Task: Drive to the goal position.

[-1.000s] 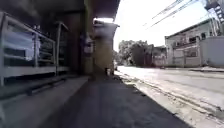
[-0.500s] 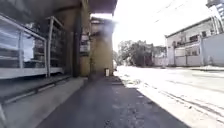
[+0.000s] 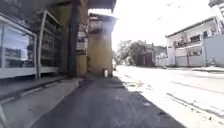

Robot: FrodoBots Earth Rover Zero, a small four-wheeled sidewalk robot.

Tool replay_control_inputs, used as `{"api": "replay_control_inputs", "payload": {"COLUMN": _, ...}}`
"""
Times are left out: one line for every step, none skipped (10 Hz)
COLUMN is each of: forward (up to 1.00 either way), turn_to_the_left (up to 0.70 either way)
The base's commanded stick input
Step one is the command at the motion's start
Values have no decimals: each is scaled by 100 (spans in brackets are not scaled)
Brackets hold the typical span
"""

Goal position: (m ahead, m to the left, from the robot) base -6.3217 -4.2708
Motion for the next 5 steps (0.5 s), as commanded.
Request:
{"api": "replay_control_inputs", "payload": {"forward": 67, "turn_to_the_left": -1}}
{"api": "replay_control_inputs", "payload": {"forward": 0, "turn_to_the_left": 0}}
{"api": "replay_control_inputs", "payload": {"forward": 0, "turn_to_the_left": 0}}
{"api": "replay_control_inputs", "payload": {"forward": 0, "turn_to_the_left": 0}}
{"api": "replay_control_inputs", "payload": {"forward": 0, "turn_to_the_left": 0}}
